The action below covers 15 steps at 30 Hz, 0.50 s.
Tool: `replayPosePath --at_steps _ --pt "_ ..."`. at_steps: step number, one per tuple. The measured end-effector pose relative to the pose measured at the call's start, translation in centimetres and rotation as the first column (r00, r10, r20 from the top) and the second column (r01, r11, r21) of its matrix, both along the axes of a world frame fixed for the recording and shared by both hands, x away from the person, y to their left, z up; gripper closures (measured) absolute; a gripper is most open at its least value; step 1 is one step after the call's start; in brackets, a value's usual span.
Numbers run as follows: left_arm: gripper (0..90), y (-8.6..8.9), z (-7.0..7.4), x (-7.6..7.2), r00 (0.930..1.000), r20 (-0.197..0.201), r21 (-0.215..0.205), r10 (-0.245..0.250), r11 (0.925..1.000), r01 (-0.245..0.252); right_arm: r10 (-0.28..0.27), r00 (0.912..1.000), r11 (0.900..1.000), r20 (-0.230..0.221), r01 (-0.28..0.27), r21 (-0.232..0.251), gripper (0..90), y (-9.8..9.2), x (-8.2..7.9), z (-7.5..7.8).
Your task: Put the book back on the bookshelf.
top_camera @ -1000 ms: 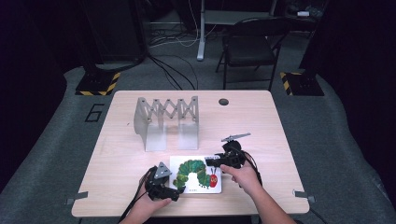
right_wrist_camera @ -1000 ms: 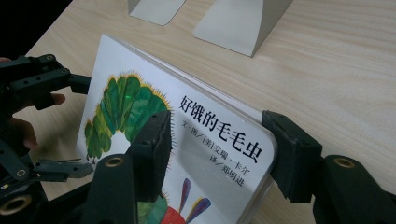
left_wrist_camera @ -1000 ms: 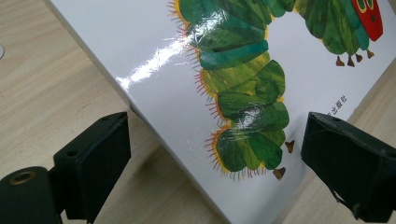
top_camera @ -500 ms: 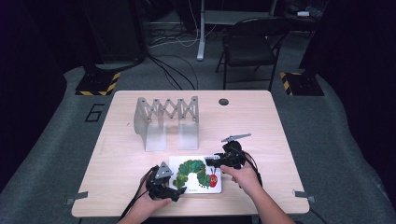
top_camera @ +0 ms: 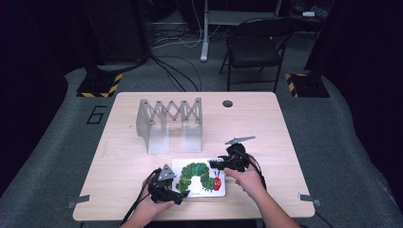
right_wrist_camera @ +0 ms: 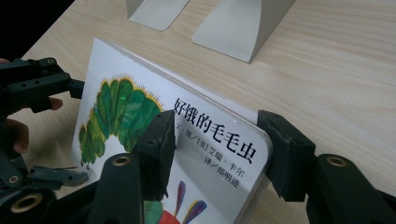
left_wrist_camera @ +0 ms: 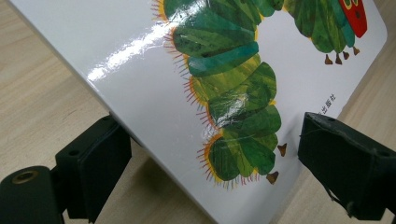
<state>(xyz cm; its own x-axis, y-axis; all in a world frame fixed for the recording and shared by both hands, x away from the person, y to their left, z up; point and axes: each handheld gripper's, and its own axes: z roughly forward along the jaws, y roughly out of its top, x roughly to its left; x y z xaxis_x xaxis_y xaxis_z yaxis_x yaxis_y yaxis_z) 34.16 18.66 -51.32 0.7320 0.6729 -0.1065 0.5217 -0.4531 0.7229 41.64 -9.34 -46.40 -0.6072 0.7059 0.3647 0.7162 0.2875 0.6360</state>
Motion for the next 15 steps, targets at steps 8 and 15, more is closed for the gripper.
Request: replayPosePath --at_steps 8,15 --pt "13.3 0.18 0.23 0.01 0.9999 -0.011 -0.007 0.006 1.0 -0.007 0.001 0.9999 1.0 0.015 -0.001 0.0 48.5 0.0 -0.02 0.02" --pt "17.7 0.49 0.39 0.07 0.9998 -0.015 -0.021 0.012 0.9997 -0.013 -0.001 0.9999 1.0 0.01 0.001 0.0 48.5 0.03 -0.18 0.19"
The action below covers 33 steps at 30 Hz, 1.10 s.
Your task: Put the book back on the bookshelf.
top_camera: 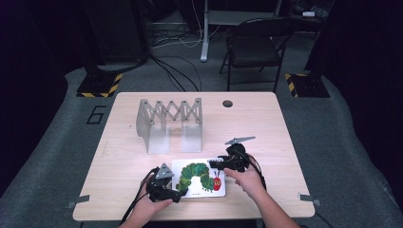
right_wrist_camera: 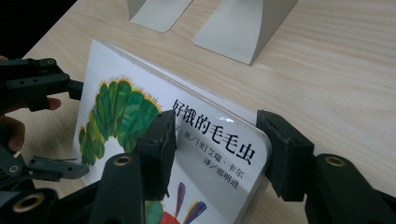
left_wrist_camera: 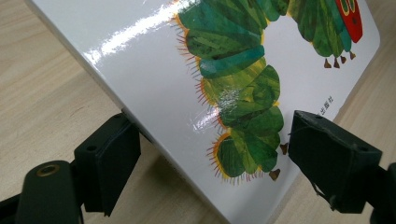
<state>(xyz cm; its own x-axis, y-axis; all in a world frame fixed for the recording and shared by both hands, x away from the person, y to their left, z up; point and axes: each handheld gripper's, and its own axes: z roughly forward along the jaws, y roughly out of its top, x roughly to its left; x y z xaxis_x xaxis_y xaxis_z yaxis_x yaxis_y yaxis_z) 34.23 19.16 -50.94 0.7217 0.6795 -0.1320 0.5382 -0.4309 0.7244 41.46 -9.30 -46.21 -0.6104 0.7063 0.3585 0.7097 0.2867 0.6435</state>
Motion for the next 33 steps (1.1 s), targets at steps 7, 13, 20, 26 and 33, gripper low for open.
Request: replayPosePath --at_steps 7,13,20,26,33 --pt "24.6 0.5 0.2 0.2 0.9997 -0.019 -0.033 0.013 0.9994 -0.013 0.0 1.0 1.0 0.009 0.0 0.0 48.7 0.0 -0.1 0.2" --pt "30.6 0.7 0.6 0.2 0.9997 -0.004 -0.037 0.022 0.9991 -0.022 -0.008 0.9999 1.0 0.008 0.008 0.005 49.9 0.0 -0.1 0.6" --pt "36.0 0.9 1.0 0.2 0.9995 0.015 -0.028 0.026 0.9993 -0.026 -0.006 0.9996 1.0 0.027 0.006 0.008 51.1 0.0 -0.2 1.1" --pt "42.8 1.4 1.5 0.3 0.9977 0.052 -0.023 0.042 0.9989 -0.041 -0.008 0.9989 1.0 0.047 0.007 0.013 51.1 0.1 -0.4 1.7" --pt "47.6 1.8 2.1 0.3 0.9935 0.093 -0.001 0.067 0.9978 -0.067 0.011 0.9953 1.0 0.096 -0.011 -0.009 51.2 0.7 -1.1 2.6"
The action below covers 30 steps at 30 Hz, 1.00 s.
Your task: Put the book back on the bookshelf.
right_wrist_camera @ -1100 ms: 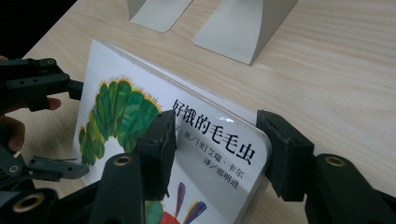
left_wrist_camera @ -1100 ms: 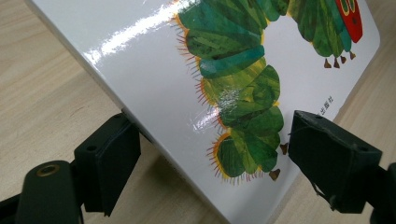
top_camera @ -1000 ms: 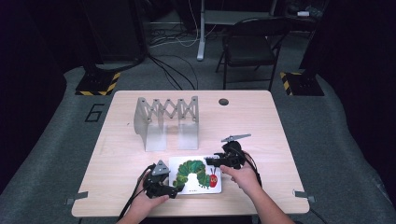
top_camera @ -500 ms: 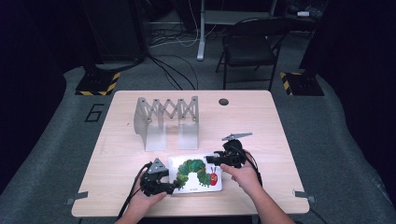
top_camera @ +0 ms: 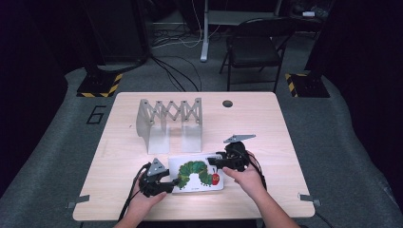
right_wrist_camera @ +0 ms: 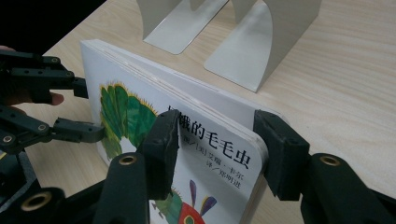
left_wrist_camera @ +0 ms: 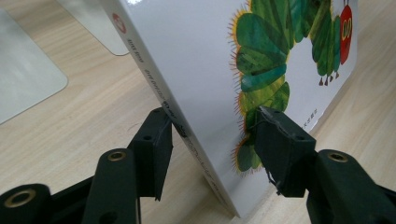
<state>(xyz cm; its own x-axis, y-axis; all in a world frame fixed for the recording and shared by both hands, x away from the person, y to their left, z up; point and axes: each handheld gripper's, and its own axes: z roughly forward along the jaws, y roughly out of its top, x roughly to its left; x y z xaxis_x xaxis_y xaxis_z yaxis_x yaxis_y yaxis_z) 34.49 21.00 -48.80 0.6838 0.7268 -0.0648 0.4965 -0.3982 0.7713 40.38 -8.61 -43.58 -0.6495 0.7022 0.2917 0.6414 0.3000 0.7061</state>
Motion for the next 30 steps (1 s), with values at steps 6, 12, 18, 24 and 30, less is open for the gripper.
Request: replayPosePath --at_steps 6,12,18,24,30 --pt "50.3 0.3 0.4 0.0 0.9991 0.038 0.008 0.018 0.9998 -0.018 0.015 0.9997 1.0 0.018 -0.015 0.007 50.9 0.3 -0.3 0.5" --pt "52.1 0.5 0.8 -0.1 0.9971 0.066 0.019 0.037 0.9991 -0.038 0.023 0.9993 1.0 0.028 -0.024 0.011 49.9 0.6 -0.5 0.9" --pt "53.3 0.5 0.9 -0.3 0.9957 0.085 0.023 0.038 0.9989 -0.04 0.038 0.9985 0.999 0.041 -0.038 0.004 48.7 0.8 -0.7 1.0" --pt "54.5 0.4 1.2 -0.3 0.9917 0.116 0.034 0.054 0.9977 -0.059 0.035 0.9983 0.999 0.047 -0.035 -0.004 47.1 0.9 -0.7 1.1" --pt "55.8 0.5 1.4 -0.3 0.9897 0.132 0.044 0.055 0.9972 -0.061 0.046 0.9976 0.999 0.051 -0.046 -0.008 46.6 1.0 -0.8 1.1"
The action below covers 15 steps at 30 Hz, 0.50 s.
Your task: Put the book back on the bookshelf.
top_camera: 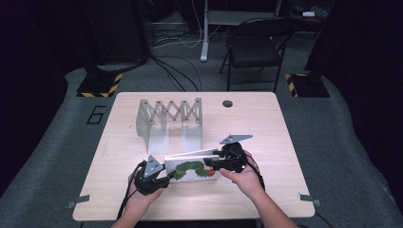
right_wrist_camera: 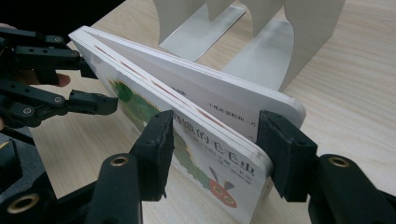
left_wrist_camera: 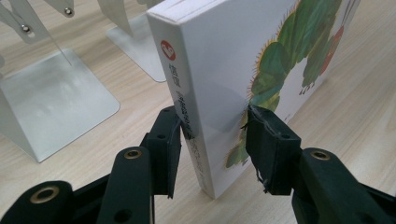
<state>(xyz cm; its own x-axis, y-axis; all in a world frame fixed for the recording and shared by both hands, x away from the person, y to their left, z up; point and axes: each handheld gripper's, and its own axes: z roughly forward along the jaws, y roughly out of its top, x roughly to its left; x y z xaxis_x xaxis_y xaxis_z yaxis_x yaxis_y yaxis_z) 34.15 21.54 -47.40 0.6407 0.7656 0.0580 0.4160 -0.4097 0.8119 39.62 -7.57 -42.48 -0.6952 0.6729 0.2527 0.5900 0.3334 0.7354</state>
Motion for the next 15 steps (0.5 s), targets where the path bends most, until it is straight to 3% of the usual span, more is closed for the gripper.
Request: replayPosePath --at_steps 6,9,15 --pt "57.2 0.11 0.09 -0.01 1.0 0.007 -0.001 0.005 1.0 -0.005 0.012 0.9998 1.0 0.013 -0.012 -0.007 45.3 0.07 0.09 -0.09" --pt "57.7 0.25 -0.1 0.13 0.9997 -0.021 0.005 -0.014 0.9999 0.014 0.008 1.0 1.0 -0.001 -0.008 -0.012 44.2 0.2 -0.02 -0.08" --pt "57.7 0.41 -0.24 0.09 0.9996 -0.022 -0.015 -0.02 0.9997 0.02 0.021 0.9998 1.0 -0.001 -0.021 0.001 41.9 0.06 0.1 -0.23"
